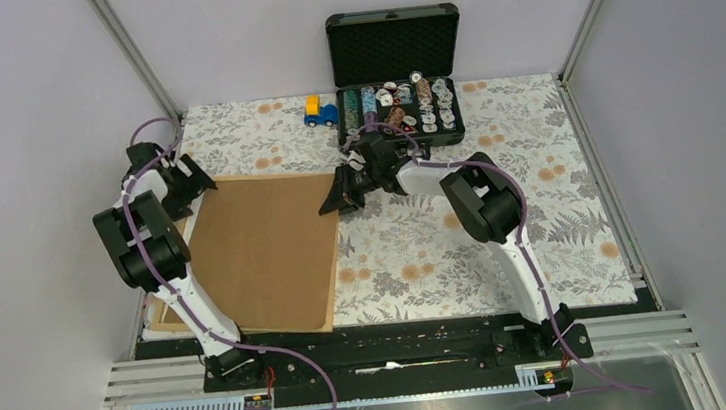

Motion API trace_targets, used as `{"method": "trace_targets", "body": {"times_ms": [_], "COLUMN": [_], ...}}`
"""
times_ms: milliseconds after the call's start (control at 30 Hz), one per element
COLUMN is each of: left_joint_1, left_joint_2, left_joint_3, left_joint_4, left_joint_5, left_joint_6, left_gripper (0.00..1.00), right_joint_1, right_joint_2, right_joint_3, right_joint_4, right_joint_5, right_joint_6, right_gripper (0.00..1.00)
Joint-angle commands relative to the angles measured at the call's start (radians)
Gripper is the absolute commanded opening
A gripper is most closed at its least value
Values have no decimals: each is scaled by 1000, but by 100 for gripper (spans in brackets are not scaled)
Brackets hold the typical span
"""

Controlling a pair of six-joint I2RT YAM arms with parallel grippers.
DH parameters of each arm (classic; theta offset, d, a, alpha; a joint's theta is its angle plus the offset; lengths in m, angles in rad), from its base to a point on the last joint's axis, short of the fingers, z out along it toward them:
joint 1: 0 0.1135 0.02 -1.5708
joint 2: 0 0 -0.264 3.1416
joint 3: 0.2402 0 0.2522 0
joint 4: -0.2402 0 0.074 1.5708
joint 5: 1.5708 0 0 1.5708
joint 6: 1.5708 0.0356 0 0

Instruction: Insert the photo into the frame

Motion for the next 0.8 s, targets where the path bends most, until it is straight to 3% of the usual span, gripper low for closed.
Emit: {"method": "trace_targets", "body": {"times_ms": [0,133,300,567,667,767], "left_joint_1": [-9,-11,-30,-23,18,76], "left_joint_2": [65,82,13,-198,-201,-142], "left_joint_3": [-67,-103,-131,-71,-39,-42], "left_joint_4": [22,55,75,48,23,15], "left_joint_5": [214,319,316,59,-103,-139], "left_joint_6": [-62,-95,-85,-22,-38,-49], "left_gripper": [99,98,95,99,99,99], "right_joint_1": [-41,-71,-99,-101,-101,-98], "right_joint_2": [-111,-111,-107,-97,-94,-100], "right_joint_3": [-35,-43,-20,-4,-23,-82], "right_joint_4": [-14,-14,-58,-2,72,168], "right_joint_5": [7,-9,-15,-37,-46,-56], "right_joint_6": [-70,-97,-162,-238,-250,-270], "right_gripper": [13,9,5,3,3,4]}}
